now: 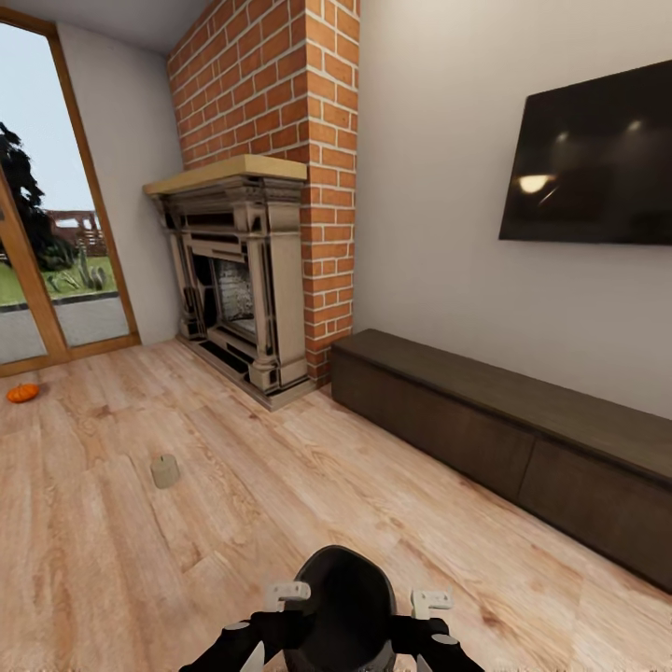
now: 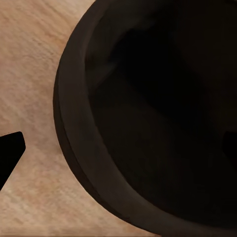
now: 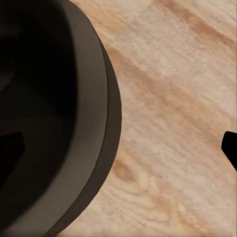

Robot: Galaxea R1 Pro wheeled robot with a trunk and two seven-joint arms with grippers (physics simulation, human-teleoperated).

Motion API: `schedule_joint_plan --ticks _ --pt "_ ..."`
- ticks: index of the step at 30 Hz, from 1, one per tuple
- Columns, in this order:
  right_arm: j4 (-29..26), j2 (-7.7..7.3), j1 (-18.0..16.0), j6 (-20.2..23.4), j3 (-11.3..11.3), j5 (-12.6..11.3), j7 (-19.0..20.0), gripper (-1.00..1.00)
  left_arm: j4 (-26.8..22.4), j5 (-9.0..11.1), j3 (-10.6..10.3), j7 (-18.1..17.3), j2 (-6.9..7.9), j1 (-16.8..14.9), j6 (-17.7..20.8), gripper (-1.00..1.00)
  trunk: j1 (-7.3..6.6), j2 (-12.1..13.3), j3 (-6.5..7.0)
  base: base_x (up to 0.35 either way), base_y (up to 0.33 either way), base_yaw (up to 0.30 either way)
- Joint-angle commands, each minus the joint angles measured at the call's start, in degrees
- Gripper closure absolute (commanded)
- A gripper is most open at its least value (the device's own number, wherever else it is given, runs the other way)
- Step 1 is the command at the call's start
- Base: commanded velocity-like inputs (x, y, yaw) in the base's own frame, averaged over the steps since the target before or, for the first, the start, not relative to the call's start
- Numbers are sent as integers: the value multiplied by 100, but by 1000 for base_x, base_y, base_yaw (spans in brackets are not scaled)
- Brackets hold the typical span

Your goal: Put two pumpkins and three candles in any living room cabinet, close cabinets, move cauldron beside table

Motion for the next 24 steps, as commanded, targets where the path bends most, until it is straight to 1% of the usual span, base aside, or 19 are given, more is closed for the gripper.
schedule_joint_plan --ticks 1,2,15,17,20,24 --pt "-7 2 -1 15 3 -18 -19 -100 -12 28 -4 -12 1 0 37 -100 1 -4 -29 0 0 0" --pt "-7 3 -1 16 3 -16 -14 -100 -12 28 -4 -12 1 0 36 -100 4 -6 -51 0 0 0" --pt "-7 40 -1 -6 21 -14 74 -100 -12 28 -4 -10 1 0 33 -100 4 -6 -51 0 0 0" --pt "-3 44 -1 -87 21 -14 161 -100 -12 28 -4 -11 1 0 33 -100 4 -6 -51 0 0 0" --pt "16 46 -1 -161 21 -14 395 -100 -12 28 -4 -12 0 0 33 -100 4 -6 -51 0 0 0" --pt "33 47 -1 -192 21 -14 480 -100 -12 28 -4 -11 1 0 33 -100 4 -6 -51 0 0 0"
